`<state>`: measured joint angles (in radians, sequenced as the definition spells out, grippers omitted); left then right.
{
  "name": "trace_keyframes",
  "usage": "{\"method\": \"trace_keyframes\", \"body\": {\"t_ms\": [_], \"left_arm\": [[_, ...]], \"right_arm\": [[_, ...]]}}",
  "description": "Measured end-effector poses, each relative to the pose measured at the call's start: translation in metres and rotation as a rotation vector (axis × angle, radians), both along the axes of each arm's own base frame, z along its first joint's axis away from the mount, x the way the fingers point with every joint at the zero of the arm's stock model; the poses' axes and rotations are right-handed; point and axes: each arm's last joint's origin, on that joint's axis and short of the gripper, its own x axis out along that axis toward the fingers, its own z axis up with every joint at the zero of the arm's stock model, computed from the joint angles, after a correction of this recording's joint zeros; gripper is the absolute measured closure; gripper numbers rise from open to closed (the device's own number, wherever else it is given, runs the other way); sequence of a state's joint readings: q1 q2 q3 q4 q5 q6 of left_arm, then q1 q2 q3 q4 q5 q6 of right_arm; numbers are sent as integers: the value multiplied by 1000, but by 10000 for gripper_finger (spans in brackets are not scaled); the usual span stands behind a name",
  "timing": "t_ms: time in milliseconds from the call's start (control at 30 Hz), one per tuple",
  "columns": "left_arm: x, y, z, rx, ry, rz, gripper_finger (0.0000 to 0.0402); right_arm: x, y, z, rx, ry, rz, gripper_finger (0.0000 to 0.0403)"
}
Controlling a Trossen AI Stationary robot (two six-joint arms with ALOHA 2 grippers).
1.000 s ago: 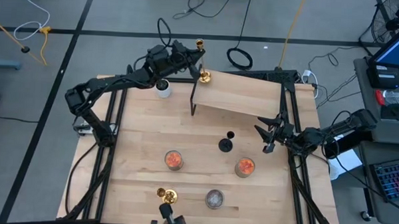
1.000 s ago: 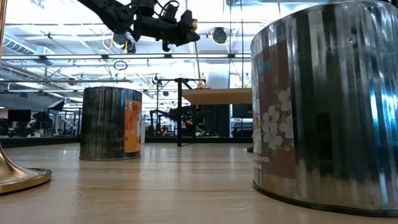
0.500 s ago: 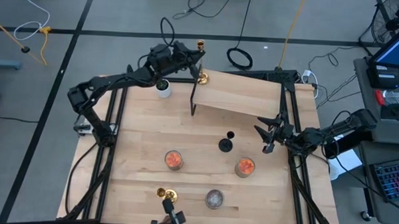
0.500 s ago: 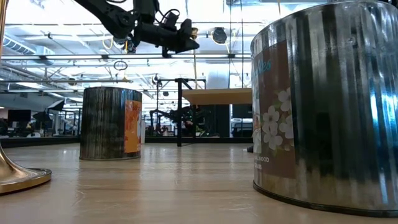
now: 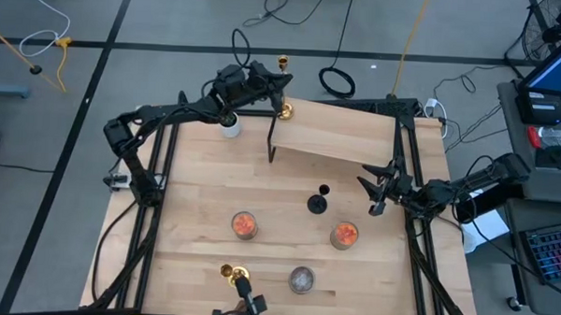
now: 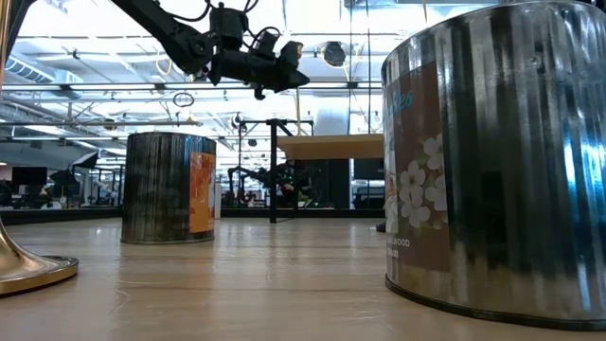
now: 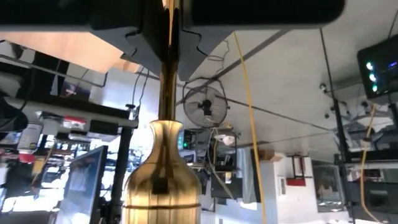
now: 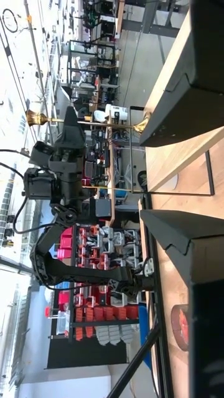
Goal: Pick & Place candle stick holders
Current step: Put the top golden candle holder on the shelf, then put the black candle holder on the shelf
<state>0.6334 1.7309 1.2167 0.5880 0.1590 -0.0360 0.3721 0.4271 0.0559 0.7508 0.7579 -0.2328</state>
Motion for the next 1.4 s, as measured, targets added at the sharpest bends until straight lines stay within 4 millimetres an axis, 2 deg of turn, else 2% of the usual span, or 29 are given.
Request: {"method": "trace_keyframes", "body": {"t_ms": [133, 467, 600, 933, 1067, 1167, 1400], "left_arm": [[0, -1, 2, 27, -8, -28, 341], [3, -5, 2, 84, 23, -47, 332], [3, -5, 2, 82, 23, -48, 317], [2, -10, 1, 35, 70, -61, 216], [-2, -18, 9, 50, 114, -70, 181], [-8, -26, 17, 33, 144, -84, 161], [-30, -44, 41, 46, 209, -85, 147]], "right_arm": [[0, 0, 0, 1, 0, 0, 232], [1, 0, -3, -1, 29, 3, 232], [1, 0, -3, 23, 19, 9, 232], [1, 1, -2, 60, -10, 53, 232], [1, 4, 0, 41, -43, 164, 232], [2, 5, 1, 56, -58, 178, 232], [6, 6, -4, 46, -8, 179, 232]]}}
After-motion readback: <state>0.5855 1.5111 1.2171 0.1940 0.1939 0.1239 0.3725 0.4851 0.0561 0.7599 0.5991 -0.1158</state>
